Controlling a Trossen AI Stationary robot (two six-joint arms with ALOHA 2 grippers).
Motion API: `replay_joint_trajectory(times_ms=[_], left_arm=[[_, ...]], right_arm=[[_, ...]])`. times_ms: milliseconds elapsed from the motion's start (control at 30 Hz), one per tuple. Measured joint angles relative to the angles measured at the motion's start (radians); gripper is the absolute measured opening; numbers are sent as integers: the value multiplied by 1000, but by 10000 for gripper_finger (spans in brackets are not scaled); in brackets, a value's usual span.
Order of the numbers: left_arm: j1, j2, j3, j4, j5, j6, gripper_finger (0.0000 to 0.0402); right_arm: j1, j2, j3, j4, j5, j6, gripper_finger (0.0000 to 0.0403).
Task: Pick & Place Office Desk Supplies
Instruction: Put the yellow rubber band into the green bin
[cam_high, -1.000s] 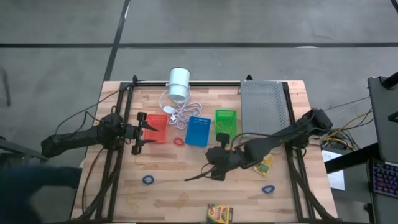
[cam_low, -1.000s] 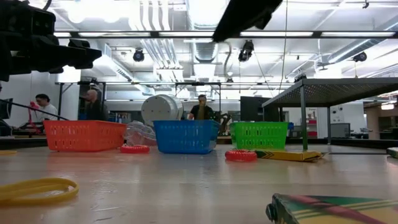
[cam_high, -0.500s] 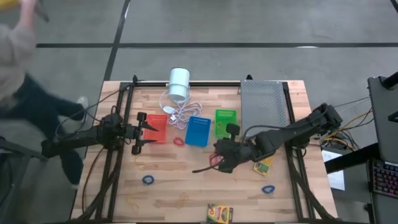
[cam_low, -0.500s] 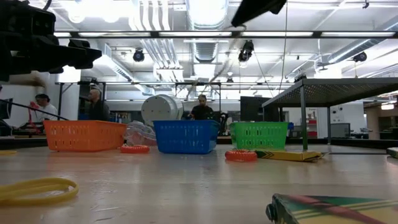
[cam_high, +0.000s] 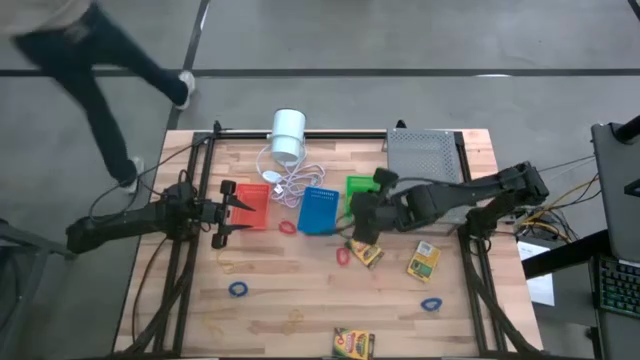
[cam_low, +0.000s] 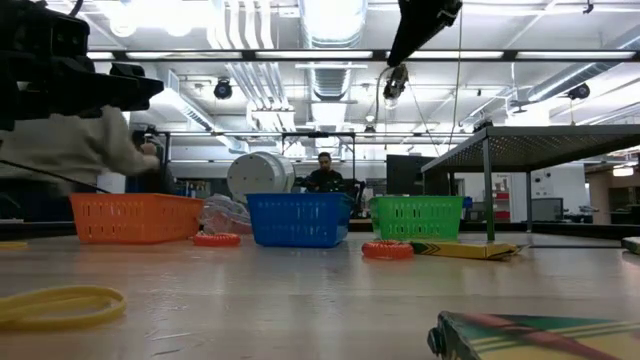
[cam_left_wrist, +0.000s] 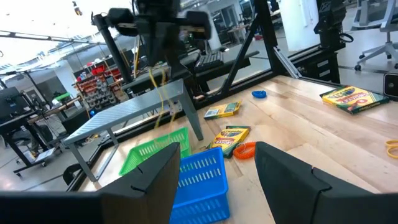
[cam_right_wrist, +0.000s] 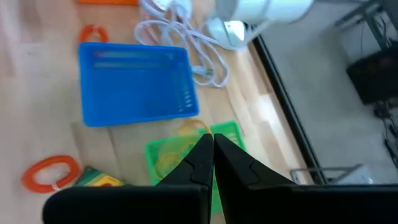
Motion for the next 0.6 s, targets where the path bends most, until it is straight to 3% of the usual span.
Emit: replay_joint_trajectory(times_ms=[300, 600], left_arm=[[0, 0, 0, 0, 0, 0, 210], [0, 0, 0, 0, 0, 0, 210]], right_arm=[[-137, 0, 3, -63, -132, 0, 8], [-197, 0, -41, -79, -205, 0, 8]])
